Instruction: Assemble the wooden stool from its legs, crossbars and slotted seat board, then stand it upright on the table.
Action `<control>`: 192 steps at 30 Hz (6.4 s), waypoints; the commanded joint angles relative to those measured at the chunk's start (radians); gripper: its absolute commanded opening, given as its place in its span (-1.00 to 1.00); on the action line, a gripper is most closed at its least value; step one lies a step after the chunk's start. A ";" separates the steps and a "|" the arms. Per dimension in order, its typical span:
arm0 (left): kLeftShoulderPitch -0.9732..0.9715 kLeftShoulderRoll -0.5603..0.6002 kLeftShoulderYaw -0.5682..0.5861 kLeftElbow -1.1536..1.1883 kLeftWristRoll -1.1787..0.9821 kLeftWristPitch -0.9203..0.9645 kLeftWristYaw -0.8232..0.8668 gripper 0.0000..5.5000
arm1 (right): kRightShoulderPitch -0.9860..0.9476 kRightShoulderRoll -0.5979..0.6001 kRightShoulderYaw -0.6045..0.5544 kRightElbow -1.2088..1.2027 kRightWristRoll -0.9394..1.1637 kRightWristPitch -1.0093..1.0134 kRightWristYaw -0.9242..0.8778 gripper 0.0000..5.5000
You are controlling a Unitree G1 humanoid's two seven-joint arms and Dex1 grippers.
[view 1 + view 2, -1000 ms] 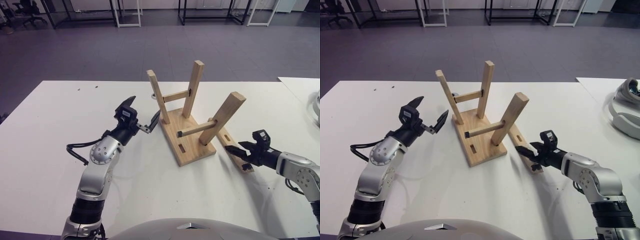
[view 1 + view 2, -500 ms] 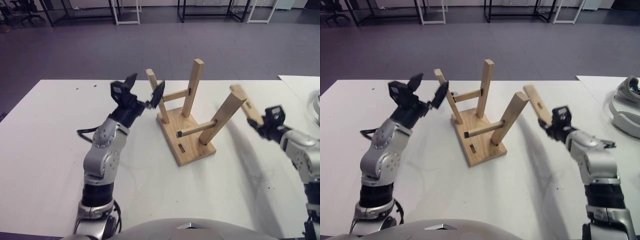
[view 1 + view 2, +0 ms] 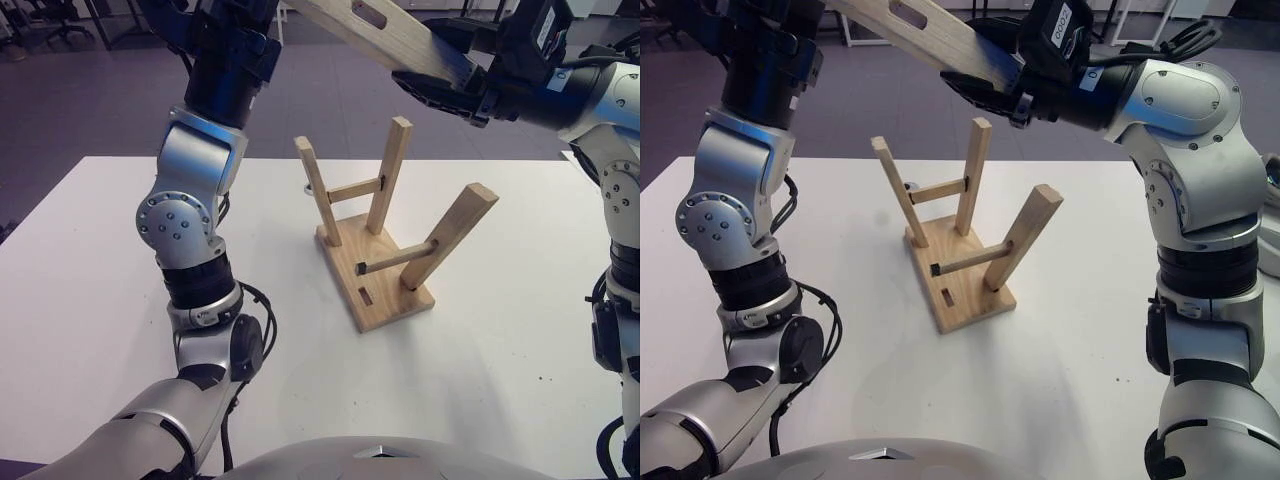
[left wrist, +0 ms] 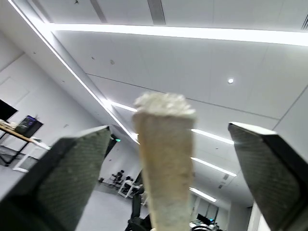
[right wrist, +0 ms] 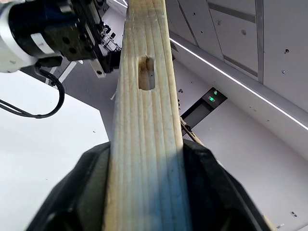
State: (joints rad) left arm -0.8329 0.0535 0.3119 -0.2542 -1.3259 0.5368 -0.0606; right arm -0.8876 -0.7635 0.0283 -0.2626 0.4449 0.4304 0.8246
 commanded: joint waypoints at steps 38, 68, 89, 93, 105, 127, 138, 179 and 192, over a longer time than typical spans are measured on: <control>0.733 0.185 0.054 -0.436 0.000 0.025 0.221 -0.63 | 0.458 0.084 -0.316 0.225 0.127 0.411 -0.150 0.26; 0.962 0.223 -0.172 -0.576 0.409 0.238 0.450 -0.63 | 0.712 0.286 -0.246 -0.225 0.346 0.513 -0.387 0.26; 0.908 0.195 -0.604 -0.477 0.941 0.213 0.320 -0.63 | 0.662 0.329 -0.193 -0.222 0.337 0.484 -0.444 0.26; 0.920 0.209 -0.628 -0.383 0.974 0.208 0.250 -0.34 | 0.668 0.335 -0.172 -0.222 0.322 0.471 -0.448 0.26; 0.878 0.152 -0.432 -0.678 0.563 0.049 -0.023 -0.07 | 0.551 0.278 -0.481 -0.158 0.517 0.451 -0.477 0.26; 0.720 0.427 -0.475 -0.181 0.894 -0.145 -0.187 -0.07 | 0.799 0.144 -0.273 -0.185 0.569 0.227 -0.313 0.26; 0.428 0.371 -0.282 -0.568 0.349 0.146 0.036 -0.07 | 0.562 0.031 -0.391 -0.176 0.962 0.352 -0.393 0.26; 1.262 0.773 -0.294 -0.196 0.997 -0.200 -0.861 -0.07 | 0.731 0.020 -0.021 0.373 0.088 0.081 -0.043 0.26; 1.081 0.743 -0.402 -0.013 1.068 -0.264 -0.850 -0.07 | 0.353 0.348 0.218 1.125 -0.334 -0.440 0.106 0.26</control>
State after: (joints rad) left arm 0.2183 0.7105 -0.1750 -0.3080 -0.2432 0.2143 -0.8856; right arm -0.5762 -0.4191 0.2443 0.8294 0.1351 0.0025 0.9022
